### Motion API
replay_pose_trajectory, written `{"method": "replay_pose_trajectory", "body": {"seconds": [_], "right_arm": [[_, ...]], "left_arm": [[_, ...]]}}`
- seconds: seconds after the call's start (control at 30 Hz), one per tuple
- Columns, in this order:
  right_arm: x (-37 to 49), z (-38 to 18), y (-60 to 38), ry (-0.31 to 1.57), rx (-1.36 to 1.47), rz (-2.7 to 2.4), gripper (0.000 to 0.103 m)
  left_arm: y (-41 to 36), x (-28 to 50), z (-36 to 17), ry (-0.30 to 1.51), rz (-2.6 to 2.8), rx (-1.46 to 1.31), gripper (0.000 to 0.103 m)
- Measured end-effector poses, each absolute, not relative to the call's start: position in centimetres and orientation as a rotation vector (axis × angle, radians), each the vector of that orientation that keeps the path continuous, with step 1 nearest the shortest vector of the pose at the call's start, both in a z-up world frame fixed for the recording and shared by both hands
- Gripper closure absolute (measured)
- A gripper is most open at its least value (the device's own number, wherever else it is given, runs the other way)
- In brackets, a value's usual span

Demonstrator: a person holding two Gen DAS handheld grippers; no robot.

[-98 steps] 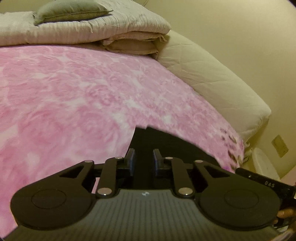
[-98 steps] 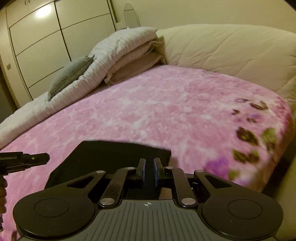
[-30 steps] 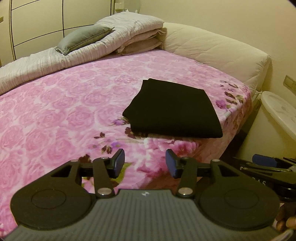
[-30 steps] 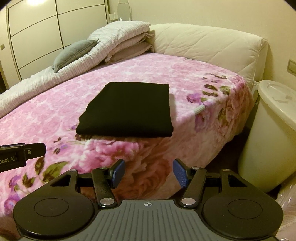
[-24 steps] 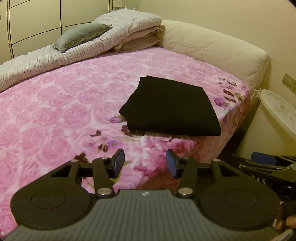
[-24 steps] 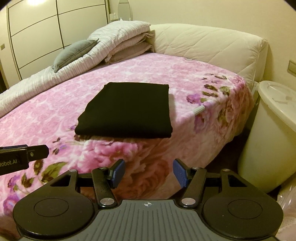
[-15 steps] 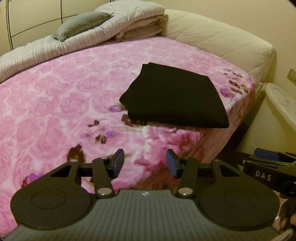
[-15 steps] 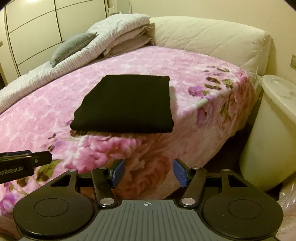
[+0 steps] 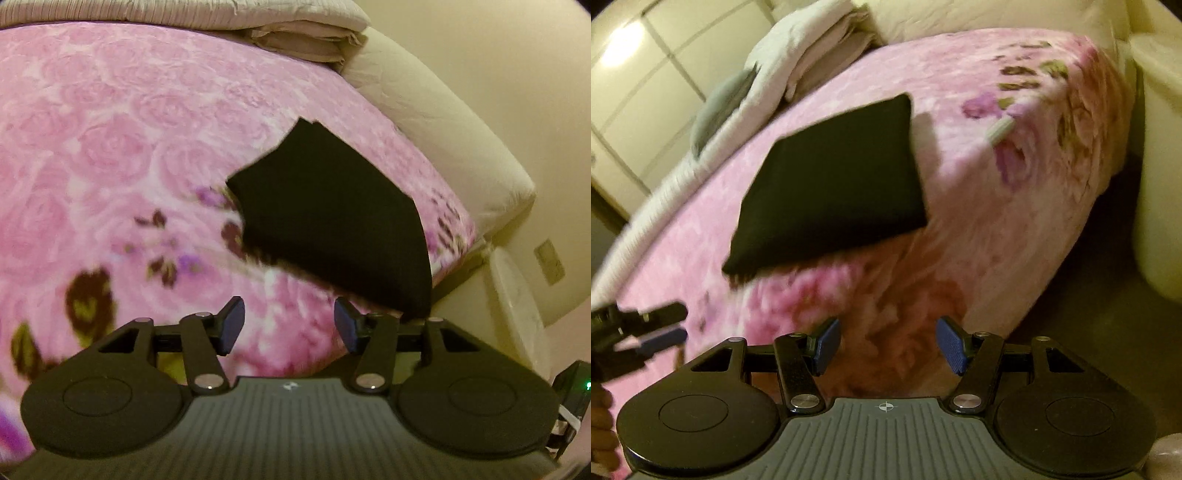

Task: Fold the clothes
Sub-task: 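Grasp the folded sweatpants with the left gripper while the right gripper grasps the opposite side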

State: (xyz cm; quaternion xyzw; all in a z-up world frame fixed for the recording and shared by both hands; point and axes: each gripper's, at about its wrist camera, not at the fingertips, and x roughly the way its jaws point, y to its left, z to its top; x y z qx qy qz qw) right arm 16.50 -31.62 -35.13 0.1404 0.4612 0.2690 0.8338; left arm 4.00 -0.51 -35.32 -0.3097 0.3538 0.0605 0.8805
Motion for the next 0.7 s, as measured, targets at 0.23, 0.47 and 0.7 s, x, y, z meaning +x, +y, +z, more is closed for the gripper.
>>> {"method": "replay_pose_trajectory", "body": {"seconds": [0.23, 0.47, 0.7], "right_arm": [[24.9, -33.0, -33.9, 0.938, 0.511, 0.669, 0.041], [32.2, -33.5, -30.5, 0.97, 0.472, 0.686, 0.033], [35.6, -35.9, -27.2, 1.071, 0.435, 0.67, 0.031]], "left_arm": [[3.4, 10.6, -35.2, 0.699, 0.045, -0.601, 0.046], [6.5, 17.4, -37.4, 0.688, 0.008, -0.612, 0.046], [9.3, 22.2, -41.3, 0.719, -0.05, -0.743, 0.045]]}}
